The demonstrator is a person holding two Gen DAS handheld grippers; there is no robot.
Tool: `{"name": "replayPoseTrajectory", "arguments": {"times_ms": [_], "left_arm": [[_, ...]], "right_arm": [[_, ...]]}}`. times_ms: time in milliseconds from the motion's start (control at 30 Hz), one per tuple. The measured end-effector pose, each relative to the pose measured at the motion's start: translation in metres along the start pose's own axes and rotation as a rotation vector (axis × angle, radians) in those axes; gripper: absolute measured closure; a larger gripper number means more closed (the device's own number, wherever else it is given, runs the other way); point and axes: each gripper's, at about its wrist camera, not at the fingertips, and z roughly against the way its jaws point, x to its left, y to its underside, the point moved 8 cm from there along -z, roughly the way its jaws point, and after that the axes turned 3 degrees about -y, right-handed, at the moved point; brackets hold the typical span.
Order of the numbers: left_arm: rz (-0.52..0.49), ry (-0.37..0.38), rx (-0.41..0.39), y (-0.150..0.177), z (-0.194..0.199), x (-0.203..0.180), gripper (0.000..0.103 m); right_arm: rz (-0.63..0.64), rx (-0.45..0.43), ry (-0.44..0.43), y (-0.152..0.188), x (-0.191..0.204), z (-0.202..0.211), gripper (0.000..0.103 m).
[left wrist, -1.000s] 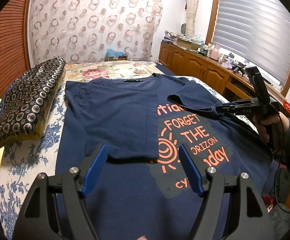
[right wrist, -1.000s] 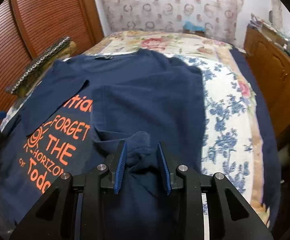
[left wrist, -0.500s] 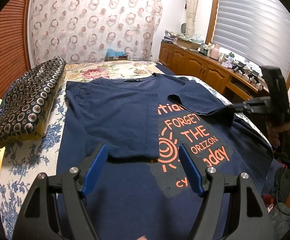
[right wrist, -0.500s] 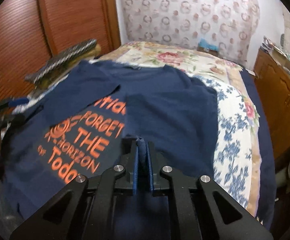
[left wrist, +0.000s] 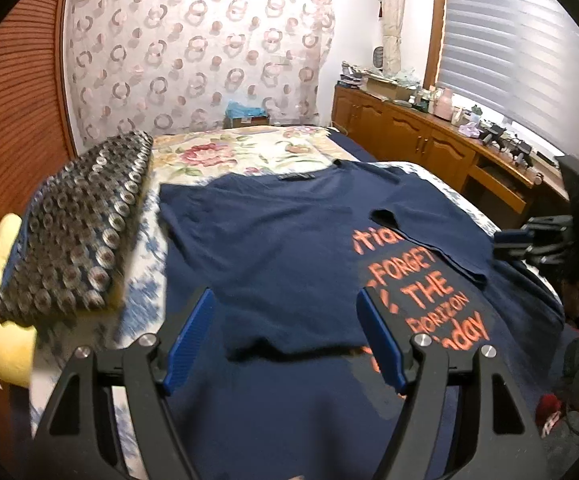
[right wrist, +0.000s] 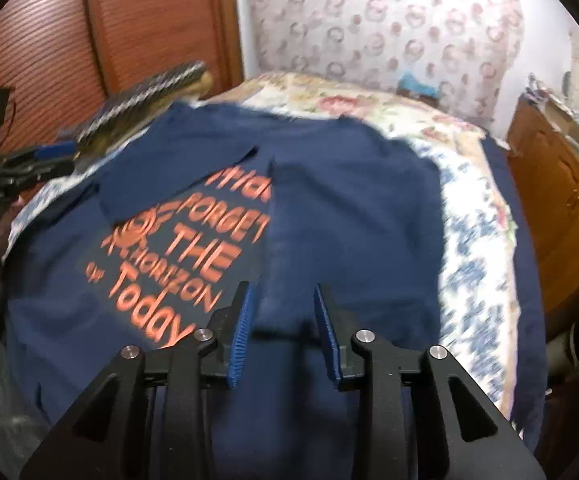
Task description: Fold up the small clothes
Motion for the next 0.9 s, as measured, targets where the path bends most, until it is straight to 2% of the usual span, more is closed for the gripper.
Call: {"name": "replayPoseTrajectory", "arguments": {"times_ms": [133, 233, 367, 633, 800, 900], "left_arm": [[-0.017, -0.024, 0.030, -0.020, -0.016, 0.019, 0.030], [-0.025, -0.050, 0.069, -0.033, -0.035, 0.035, 0.030], [-0.018, -0.067, 0.129, -0.046, -0.065, 0.053, 0.030], [0.024, -0.077, 0.218, -0.067, -0.109, 0.077, 0.030], [0.015, -0.084, 0.244, -0.079, -0.129, 0.082, 0.032], [0.014, -0.086, 0.278, -0.081, -0.143, 0.084, 0.037]], "right_arm": [[-0.005, -0.031, 0.050, -0.026, -0.029, -0.008, 0.063], [-0.010, -0.010, 0.113, -0.037, -0.058, -0.032, 0.063], [-0.036, 0.032, 0.135, -0.045, -0.086, -0.065, 0.063], [-0.013, 0.072, 0.101, -0.053, -0.103, -0.103, 0.063], [-0.020, 0.048, 0.076, -0.055, -0.105, -0.106, 0.063], [-0.031, 0.048, 0.061, -0.055, -0.106, -0.106, 0.062]]}}
